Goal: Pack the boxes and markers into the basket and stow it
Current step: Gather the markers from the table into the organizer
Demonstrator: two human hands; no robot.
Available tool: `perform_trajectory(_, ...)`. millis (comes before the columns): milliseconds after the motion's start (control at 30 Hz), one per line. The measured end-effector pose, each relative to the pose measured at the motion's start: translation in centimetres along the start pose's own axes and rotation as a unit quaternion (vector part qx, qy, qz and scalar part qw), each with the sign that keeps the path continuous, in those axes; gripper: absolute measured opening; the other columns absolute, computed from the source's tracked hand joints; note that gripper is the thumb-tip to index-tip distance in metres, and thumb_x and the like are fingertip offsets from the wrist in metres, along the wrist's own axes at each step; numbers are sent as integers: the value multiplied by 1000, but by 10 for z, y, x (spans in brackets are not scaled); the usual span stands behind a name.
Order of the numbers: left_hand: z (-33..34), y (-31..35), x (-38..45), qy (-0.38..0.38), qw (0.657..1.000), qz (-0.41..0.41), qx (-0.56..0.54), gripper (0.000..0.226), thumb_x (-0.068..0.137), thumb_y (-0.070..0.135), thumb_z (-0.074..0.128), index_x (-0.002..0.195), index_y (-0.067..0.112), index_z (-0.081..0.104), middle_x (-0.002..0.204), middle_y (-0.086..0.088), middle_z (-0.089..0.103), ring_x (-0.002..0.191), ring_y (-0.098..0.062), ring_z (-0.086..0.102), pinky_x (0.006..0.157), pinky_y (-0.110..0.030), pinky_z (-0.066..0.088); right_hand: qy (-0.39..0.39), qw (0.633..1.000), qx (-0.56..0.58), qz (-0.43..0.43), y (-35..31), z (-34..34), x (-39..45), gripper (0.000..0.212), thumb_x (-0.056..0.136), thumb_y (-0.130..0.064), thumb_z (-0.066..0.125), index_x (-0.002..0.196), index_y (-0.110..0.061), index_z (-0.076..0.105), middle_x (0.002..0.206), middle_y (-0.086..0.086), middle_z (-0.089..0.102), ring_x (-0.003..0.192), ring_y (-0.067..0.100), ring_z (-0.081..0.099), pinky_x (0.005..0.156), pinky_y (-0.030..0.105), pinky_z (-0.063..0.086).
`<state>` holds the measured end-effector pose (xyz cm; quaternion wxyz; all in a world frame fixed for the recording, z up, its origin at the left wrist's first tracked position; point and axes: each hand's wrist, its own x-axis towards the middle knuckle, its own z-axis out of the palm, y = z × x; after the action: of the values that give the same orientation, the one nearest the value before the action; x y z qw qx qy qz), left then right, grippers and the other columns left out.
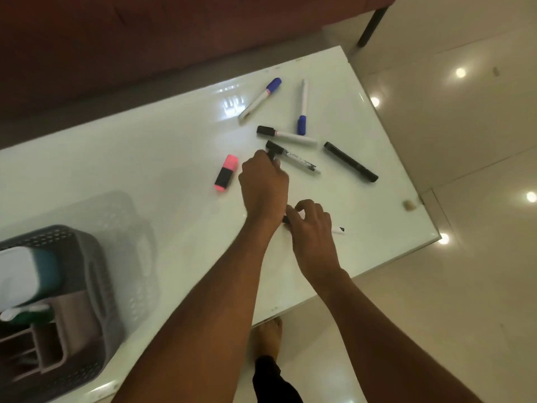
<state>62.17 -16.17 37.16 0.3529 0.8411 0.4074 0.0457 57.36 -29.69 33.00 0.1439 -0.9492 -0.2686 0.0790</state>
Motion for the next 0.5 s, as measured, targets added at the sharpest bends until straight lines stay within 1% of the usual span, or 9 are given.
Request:
perform_trajectory(33,7,11,9,-7,1000,-24,-9,28,104,30,55,111,5,66,108,-11,72,104,-28,68,78,-30,47,-3,1000,11,0,4,2,1,50,81,-15,85,127,-17,66,119,11,60,104,27,56,91,37,48)
perform_trajectory(100,22,28,24,-26,998,-56,-14,34,103,36,57,109,5,68,110,-11,73,105,-29,69,76,-28,41,1,1000,28,-9,9,3,2,45,80,-13,84,122,-13,68,111,11,63,96,27,56,86,38,49)
perform_trajectory(200,39,36,36,-43,998,-46,4,36,100,40,61,109,6,69,111,-10,73,106,-29,70,81,-31,47,7,1000,17,-23,11,3,5,35,79,-4,82,111,-9,69,100,10,65,87,26,54,79,39,49)
perform_trajectory(267,45,35,40,-37,998,-43,15,31,99,37,63,110,8,69,112,-9,73,106,-29,70,85,-33,52,7,1000,15,-11,11,4,8,34,77,-2,83,108,-8,69,99,10,65,85,26,54,78,40,51)
perform_trajectory(300,46,35,41,-35,998,-48,16,28,98,34,64,109,8,69,110,-9,73,104,-29,71,84,-34,53,10,1000,15,-2,11,4,9,35,76,-2,83,108,-7,69,99,11,65,84,26,55,77,41,52)
perform_trajectory(367,48,34,41,-34,997,-65,-1,19,94,27,64,97,9,67,98,-7,73,92,-29,71,73,-32,52,22,1000,13,12,11,4,11,38,75,-2,84,109,-5,69,98,12,65,84,27,54,77,41,53)
perform_trajectory(433,47,34,38,-38,996,-75,-19,19,93,26,61,87,8,61,83,-3,65,79,-25,66,62,-28,43,32,999,16,30,11,2,14,37,75,-3,85,107,-5,69,99,12,65,84,27,54,77,41,53)
perform_trajectory(467,45,32,35,-36,996,-73,-25,21,94,26,58,89,6,60,82,-3,63,79,-24,64,61,-28,40,37,998,21,41,11,0,16,33,75,-3,85,105,-6,69,99,12,65,84,27,54,77,41,53)
perform_trajectory(500,43,30,33,-30,997,-68,-31,23,97,26,55,94,4,60,86,-5,64,81,-25,64,63,-28,39,45,997,28,52,11,-2,19,29,78,-3,83,102,-7,69,98,11,64,84,26,54,75,40,51)
